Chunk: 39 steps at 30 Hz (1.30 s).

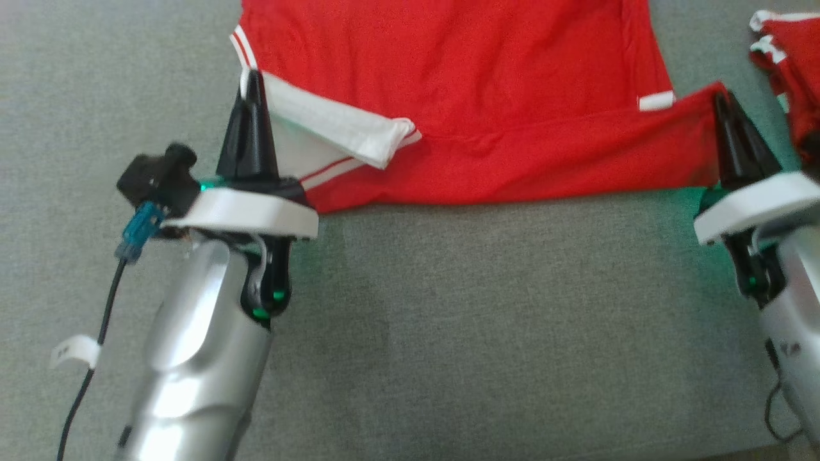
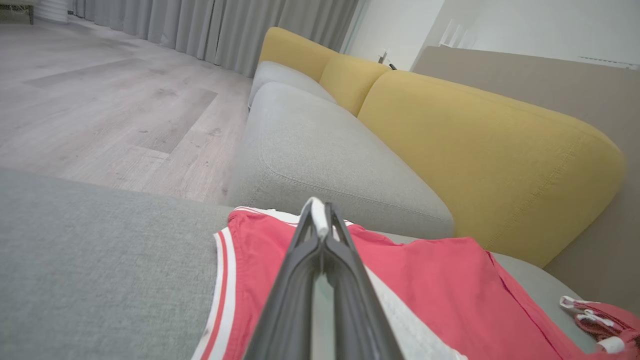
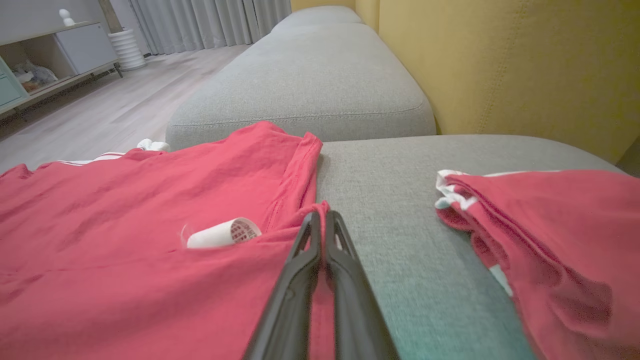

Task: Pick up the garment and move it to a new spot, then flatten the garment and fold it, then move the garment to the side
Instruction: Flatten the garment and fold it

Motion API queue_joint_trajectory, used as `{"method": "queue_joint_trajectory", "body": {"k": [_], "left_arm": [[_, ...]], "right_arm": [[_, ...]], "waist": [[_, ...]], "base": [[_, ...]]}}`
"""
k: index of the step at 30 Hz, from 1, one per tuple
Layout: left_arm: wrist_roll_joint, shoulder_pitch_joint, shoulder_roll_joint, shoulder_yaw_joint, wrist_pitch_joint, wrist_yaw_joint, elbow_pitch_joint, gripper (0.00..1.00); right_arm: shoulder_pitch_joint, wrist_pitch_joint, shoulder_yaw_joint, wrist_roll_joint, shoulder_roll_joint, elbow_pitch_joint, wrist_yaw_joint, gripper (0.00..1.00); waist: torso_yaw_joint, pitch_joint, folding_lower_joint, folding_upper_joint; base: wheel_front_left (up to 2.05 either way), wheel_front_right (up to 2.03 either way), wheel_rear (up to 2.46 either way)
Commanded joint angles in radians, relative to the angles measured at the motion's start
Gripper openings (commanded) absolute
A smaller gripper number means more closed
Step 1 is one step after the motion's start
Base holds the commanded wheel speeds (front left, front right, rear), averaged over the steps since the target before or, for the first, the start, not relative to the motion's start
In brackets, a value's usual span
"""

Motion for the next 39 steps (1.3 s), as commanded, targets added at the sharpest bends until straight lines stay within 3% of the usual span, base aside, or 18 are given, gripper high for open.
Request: {"method": "queue_joint_trajectory", "body": {"k": [1, 8, 12, 16, 17, 18, 19, 25, 30, 35, 39], "left_arm": [[0.020, -0.059, 0.007, 0.019, -0.027, 0.006, 0.000, 0.00], [0.071, -0.099, 0.006, 0.045, -0.072, 0.057, 0.020, 0.00], [0.100, -0.099, 0.005, 0.075, -0.076, 0.076, -0.018, 0.00], [0.115, -0.092, 0.005, 0.100, -0.076, 0.073, -0.060, 0.00], [0.115, -0.089, 0.005, 0.103, -0.076, 0.068, -0.064, 0.00], [0.114, -0.086, 0.004, 0.103, -0.076, 0.066, -0.059, 0.31], [0.110, -0.086, 0.004, 0.102, -0.076, 0.064, -0.053, 0.99], [0.144, -0.058, 0.004, 0.085, -0.076, 0.076, -0.024, 1.00], [0.249, 0.061, 0.011, 0.069, -0.077, 0.125, -0.033, 1.00], [0.319, 0.143, 0.042, 0.059, -0.068, 0.201, 0.058, 1.00], [0.313, 0.148, 0.050, 0.064, -0.046, 0.213, 0.132, 1.00]], "right_arm": [[-0.041, -0.018, 0.037, 0.016, -0.022, -0.001, 0.007, 0.00], [-0.118, -0.031, 0.097, 0.051, -0.031, 0.048, 0.007, 0.02], [-0.134, -0.031, 0.067, 0.038, -0.040, 0.020, 0.007, 0.00], [-0.128, -0.031, 0.039, 0.020, -0.035, -0.001, 0.007, 0.00], [-0.125, -0.031, 0.037, 0.019, -0.032, -0.003, 0.007, 0.04], [-0.122, -0.031, 0.038, 0.021, -0.028, 0.001, 0.007, 0.36], [-0.122, -0.031, 0.038, 0.021, -0.025, 0.005, 0.007, 1.00], [-0.071, -0.031, 0.010, -0.022, 0.004, -0.043, 0.007, 1.00], [0.044, -0.031, -0.022, -0.042, 0.058, -0.142, 0.007, 1.00], [0.119, -0.031, -0.018, -0.052, 0.088, -0.191, 0.007, 1.00], [0.132, -0.032, -0.012, -0.049, 0.092, -0.195, 0.007, 1.00]], "waist": [[-0.006, 0.024, -0.0003, 0.0000], [-0.001, 0.051, -0.0003, 0.0000], [0.003, 0.064, -0.0003, 0.0000], [0.006, 0.069, -0.0003, 0.0000], [0.008, 0.068, -0.0003, 0.0000], [0.009, 0.068, -0.0003, 0.0000], [0.009, 0.067, -0.0003, 0.0000], [0.003, 0.052, -0.0003, 0.0000], [-0.014, 0.032, -0.0003, 0.0000], [-0.030, 0.023, -0.0003, 0.0000], [-0.037, 0.022, -0.0003, 0.0000]], "base": [[0.00, 0.00, 0.00], [0.00, 0.00, 0.00], [0.00, 0.00, 0.00], [0.00, 0.00, 0.00], [0.00, 0.00, 0.00], [0.00, 0.00, 0.00], [0.00, 0.00, 0.00], [0.00, 0.00, 0.00], [0.00, 0.00, 0.00], [0.00, 0.00, 0.00], [0.00, 0.00, 0.00]]}}
